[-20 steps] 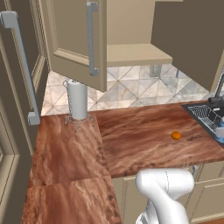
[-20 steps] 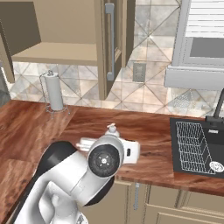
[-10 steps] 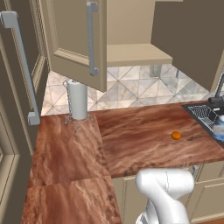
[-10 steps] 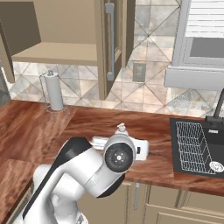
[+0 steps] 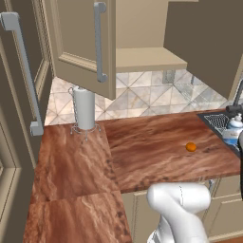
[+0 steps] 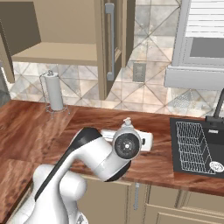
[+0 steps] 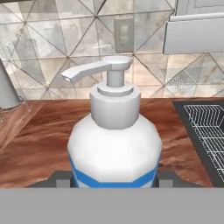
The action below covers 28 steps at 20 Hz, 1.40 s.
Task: Open the cabinet. Pick the soap dispenser and place it next to the sink. Then close the cabinet.
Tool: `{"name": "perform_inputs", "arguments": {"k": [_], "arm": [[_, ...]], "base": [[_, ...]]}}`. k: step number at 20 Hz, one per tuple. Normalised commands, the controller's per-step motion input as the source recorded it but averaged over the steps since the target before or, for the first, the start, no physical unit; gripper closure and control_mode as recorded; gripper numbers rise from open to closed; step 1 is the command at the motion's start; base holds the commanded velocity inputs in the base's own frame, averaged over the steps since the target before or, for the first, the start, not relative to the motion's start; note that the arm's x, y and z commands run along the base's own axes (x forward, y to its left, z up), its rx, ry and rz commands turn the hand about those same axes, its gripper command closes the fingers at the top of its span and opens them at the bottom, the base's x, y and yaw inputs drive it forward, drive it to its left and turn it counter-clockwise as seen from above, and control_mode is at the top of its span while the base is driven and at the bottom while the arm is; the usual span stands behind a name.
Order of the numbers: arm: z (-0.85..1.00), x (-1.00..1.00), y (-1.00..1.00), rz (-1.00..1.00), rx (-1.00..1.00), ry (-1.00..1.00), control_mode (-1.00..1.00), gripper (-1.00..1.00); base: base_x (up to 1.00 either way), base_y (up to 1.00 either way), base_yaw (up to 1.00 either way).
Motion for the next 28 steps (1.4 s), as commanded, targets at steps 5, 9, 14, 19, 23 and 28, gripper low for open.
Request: {"name": "perform_inputs", "arguments": {"k": [5,9,14,19,23,28], "arm": [[-0.15,0.38,-0.18,0.0,0.0,0.0,-1.0,1.0],[-0.25,0.31,-0.49,0.0,0.0,0.0,-1.0,1.0],[-0.2,0.14,-0.53,0.0,0.0,0.0,-1.0,1.0],[-0.04,0.1,-0.25,0.04,0.0,0.0,-1.0,1.0],[0.0,0.0,-0.19,0.09,0.0,0.0,-1.0,1.0],[0.0,0.0,-0.07,0.11,0.0,0.0,-1.0,1.0]], "base": [[0.0,0.0,0.0],[0.0,0.0,0.0],[0.0,0.0,0.0],[0.0,0.0,0.0],[0.0,0.0,0.0],[0.0,0.0,0.0]]}}
